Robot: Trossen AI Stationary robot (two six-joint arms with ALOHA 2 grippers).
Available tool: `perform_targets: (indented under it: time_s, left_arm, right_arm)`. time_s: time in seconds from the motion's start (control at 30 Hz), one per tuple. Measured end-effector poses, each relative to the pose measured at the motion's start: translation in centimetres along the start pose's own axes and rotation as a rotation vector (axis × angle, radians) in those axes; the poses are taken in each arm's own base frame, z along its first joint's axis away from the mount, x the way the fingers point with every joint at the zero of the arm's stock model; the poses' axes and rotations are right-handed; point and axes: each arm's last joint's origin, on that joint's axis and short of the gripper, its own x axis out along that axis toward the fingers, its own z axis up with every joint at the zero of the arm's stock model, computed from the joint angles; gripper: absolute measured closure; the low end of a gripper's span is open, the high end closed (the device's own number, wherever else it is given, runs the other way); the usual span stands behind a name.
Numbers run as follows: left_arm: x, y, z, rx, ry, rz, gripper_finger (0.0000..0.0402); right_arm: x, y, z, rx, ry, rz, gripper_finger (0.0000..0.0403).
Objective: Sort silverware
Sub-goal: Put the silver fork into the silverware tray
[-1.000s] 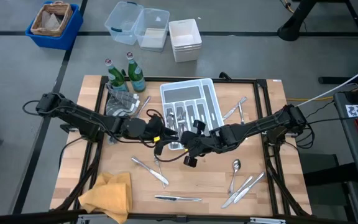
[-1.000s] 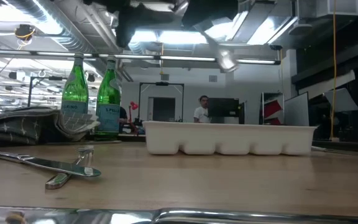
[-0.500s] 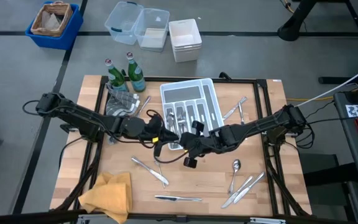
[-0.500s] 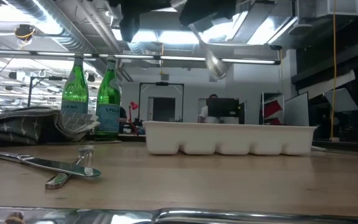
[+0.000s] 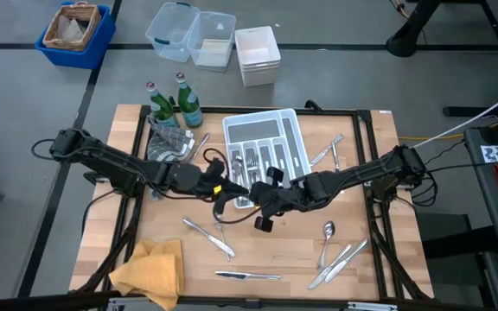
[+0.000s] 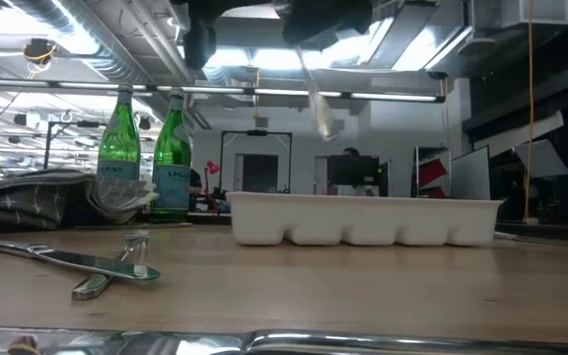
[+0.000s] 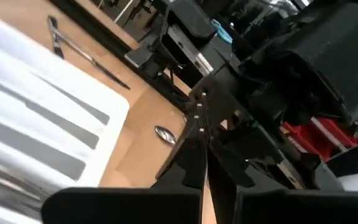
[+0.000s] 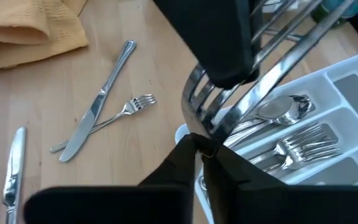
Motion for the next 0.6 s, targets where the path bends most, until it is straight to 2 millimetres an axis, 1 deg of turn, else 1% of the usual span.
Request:
perform_targets:
  time_s: [0.2,0.3,0.43,0.5,0.6]
  left_arm:
    - [0.1,0.5,-0.4,-0.101,0.026,0.047,0.0401]
    - [0.0,0.9,-0.7,-0.144,0.045,0.102,0.0401]
    - [-0.1,1.7,-1.1,-0.206,0.026,0.218,0.0401]
    - [-0.2,1.9,-1.1,-0.243,-0.007,0.260,0.0401]
    - [-0.2,2.0,-0.9,-0.281,-0.071,0.293,0.0401]
  right_arm:
    - [0.0,0.1,0.0,0.088,0.006,0.014,0.0289]
    - [0.0,0.1,0.0,0.128,0.013,0.027,0.0257]
    - [0.0,0.2,-0.1,0.204,0.019,0.038,0.0239]
    - [0.0,0.1,-0.1,0.232,0.017,0.030,0.0238]
    - [0.0,-0.1,0.0,0.261,-0.018,-0.037,0.0242]
